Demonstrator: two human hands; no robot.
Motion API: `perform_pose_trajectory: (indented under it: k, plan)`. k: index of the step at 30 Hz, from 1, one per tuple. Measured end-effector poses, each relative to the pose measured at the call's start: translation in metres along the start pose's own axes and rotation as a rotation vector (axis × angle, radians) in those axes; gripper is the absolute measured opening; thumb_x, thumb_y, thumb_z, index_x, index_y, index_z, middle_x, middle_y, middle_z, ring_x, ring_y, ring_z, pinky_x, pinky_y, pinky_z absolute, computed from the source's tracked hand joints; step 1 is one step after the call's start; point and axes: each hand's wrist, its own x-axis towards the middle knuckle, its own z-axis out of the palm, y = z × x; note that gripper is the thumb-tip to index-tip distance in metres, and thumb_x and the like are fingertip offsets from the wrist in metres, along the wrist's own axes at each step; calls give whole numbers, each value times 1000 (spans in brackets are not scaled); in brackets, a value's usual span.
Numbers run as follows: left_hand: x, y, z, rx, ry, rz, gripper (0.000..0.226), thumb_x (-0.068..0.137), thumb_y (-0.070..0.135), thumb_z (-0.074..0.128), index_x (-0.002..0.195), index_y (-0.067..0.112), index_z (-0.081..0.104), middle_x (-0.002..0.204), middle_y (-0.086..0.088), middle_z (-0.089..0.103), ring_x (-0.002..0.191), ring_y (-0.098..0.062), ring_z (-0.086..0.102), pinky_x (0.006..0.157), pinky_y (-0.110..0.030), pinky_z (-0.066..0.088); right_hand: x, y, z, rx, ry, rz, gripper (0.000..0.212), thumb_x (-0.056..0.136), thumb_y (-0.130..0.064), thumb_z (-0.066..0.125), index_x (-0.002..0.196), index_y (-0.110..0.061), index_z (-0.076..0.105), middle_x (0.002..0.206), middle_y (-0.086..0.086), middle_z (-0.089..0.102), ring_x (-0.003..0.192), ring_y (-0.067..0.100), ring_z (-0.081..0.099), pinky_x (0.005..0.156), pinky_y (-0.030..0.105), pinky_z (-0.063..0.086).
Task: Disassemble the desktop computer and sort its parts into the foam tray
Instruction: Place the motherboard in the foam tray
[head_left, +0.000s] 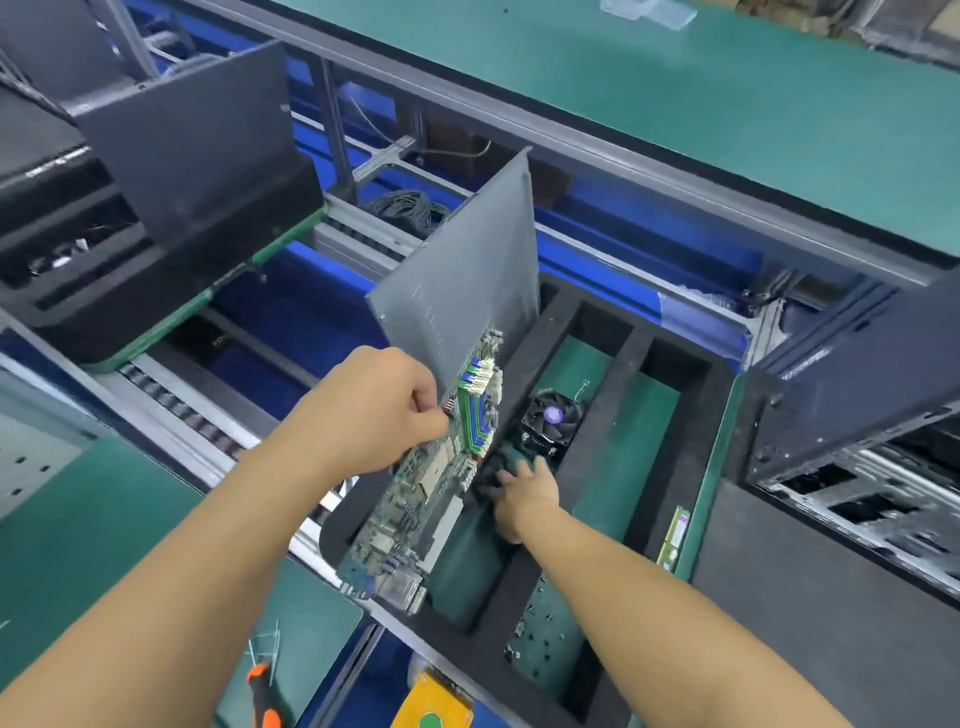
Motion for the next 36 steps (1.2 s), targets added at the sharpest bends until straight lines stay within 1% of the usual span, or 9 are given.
perform_pose_trajectory:
  k: [4,7,11,13,18,21,27,31,36]
  plan:
    - [2,7,4,-35,10,25,21,80,28,67,60,20,63,55,10,61,58,-13,60,55,-30,50,-2,19,-1,104,103,142,69,96,-36,38,158,-33,7,157,-5,30,143,32,19,113,51,10]
    - [3,14,7,-40,6,58,21,80,25,68,60,18,63,55,13,61,53,-11,57,56,-32,53,-2,39,-3,159,137,180,59,93,-32,40,150,-25,31,148,-5,41,134,28,31,105,40,25]
    - [11,20,16,4,-49,60,21,79,25,68,61,15,62,57,0,63,63,-25,62,64,-41,58,-1,57,-4,234,221,201,37,93,-24,45,127,-23,58,126,-3,58,122,26,42,94,36,32]
    - [14,21,24,28,-60,41,20,78,23,66,62,12,62,61,-7,64,61,-29,57,66,-43,59,-1,65,-2,325,298,221,40,91,-19,46,129,-25,55,124,-1,63,120,26,43,94,37,31]
    - [23,15,46,76,-96,-3,16,76,20,64,67,7,62,68,-14,66,60,-23,45,64,-40,56,-4,86,12,367,288,181,71,92,-20,47,155,-35,18,137,0,54,131,26,33,106,45,22]
    - [25,16,60,53,-127,-25,19,79,19,63,67,4,59,58,-8,56,57,-21,40,54,-31,44,-4,84,16,423,326,180,73,90,-20,52,154,-34,20,133,1,54,129,23,33,107,45,20]
    - [34,11,72,-25,-203,-35,18,82,18,63,67,10,66,55,-3,67,48,-15,54,64,-40,58,-3,83,17,512,344,194,54,85,-13,54,135,-31,42,116,3,57,125,24,37,106,45,21]
    - [39,7,83,-18,-273,-62,17,84,14,61,71,5,67,54,-3,68,51,-14,56,65,-39,58,-1,81,18,526,358,198,70,89,-17,52,152,-31,25,125,6,56,128,23,34,109,46,19]
    - [48,-2,84,18,-268,-69,19,84,14,63,67,8,65,58,-4,68,49,-14,55,66,-39,58,0,80,19,532,350,203,71,88,-15,51,152,-29,25,127,6,55,128,23,33,109,46,18]
